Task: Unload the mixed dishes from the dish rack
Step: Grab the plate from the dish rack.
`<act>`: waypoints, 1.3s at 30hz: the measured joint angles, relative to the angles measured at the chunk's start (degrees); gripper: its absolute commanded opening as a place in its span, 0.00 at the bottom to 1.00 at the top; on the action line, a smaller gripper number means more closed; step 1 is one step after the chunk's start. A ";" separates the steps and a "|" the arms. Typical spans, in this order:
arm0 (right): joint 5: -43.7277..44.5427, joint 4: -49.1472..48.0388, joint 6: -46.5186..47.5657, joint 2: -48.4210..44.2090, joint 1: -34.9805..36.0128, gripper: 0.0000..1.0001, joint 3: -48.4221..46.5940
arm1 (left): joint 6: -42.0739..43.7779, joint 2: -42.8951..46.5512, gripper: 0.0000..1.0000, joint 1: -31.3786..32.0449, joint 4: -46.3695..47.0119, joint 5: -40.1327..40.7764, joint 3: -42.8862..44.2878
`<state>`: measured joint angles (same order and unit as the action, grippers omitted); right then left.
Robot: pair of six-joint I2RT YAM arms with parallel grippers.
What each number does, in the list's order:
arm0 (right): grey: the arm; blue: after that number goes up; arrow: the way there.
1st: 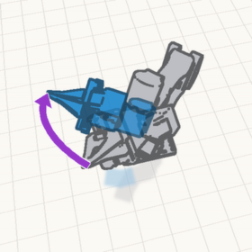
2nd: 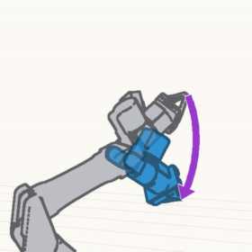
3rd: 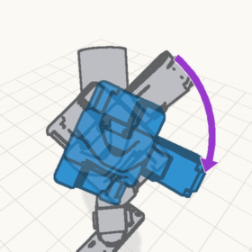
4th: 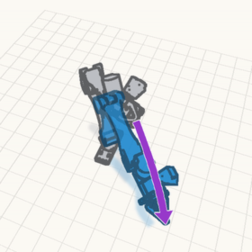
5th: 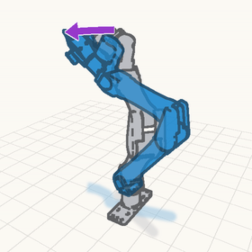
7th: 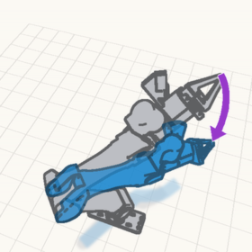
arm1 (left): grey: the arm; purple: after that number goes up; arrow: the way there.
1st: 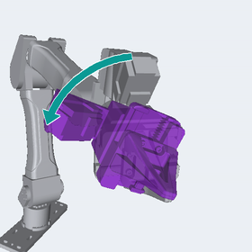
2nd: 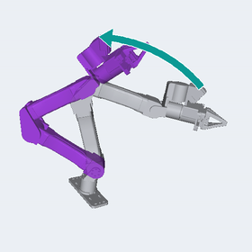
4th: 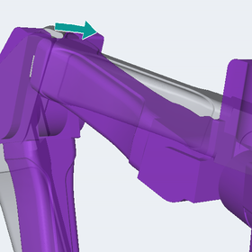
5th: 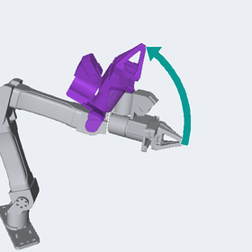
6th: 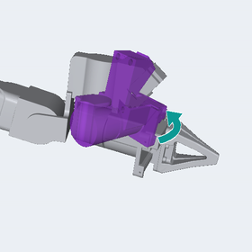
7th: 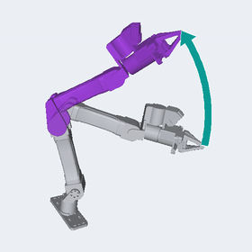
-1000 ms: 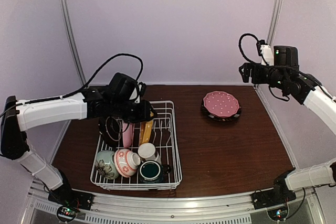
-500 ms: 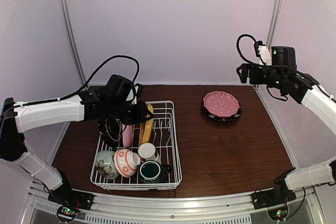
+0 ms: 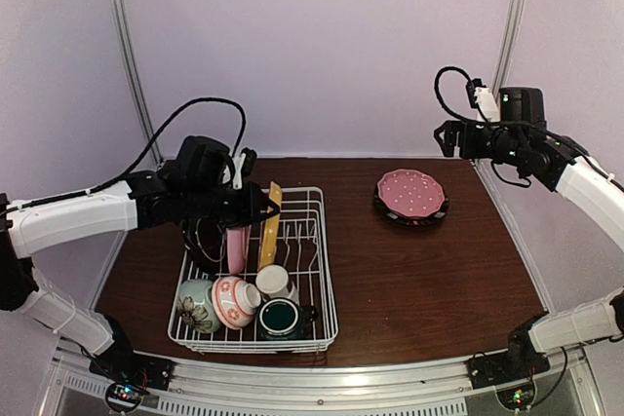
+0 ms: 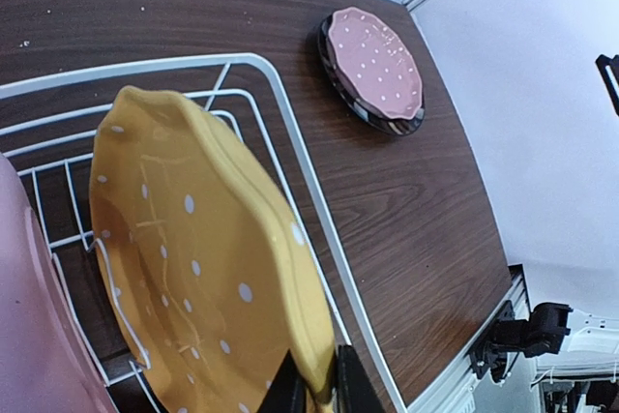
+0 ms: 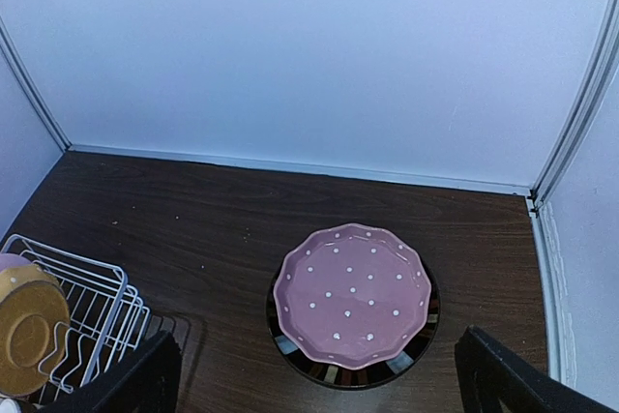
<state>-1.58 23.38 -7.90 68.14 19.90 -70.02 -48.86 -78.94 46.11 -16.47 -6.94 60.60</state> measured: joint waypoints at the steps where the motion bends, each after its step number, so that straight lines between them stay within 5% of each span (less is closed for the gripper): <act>1: -0.02 0.00 0.00 0.00 0.00 1.00 0.00 | 0.07 0.39 0.00 -0.11 0.37 -0.26 -0.11; 26: -2.58 1.49 -1.31 0.20 0.00 1.00 -0.85 | 10.25 2.91 0.00 -0.42 4.26 -5.46 5.51; 39: -9.40 0.17 -5.49 -1.11 0.00 1.00 0.68 | 28.11 3.67 0.00 0.39 -1.64 -5.31 7.67</act>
<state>-10.98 23.55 -13.39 67.02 19.90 -69.34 -20.75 -75.26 46.50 -18.11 -12.25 68.27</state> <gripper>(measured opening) 0.994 0.079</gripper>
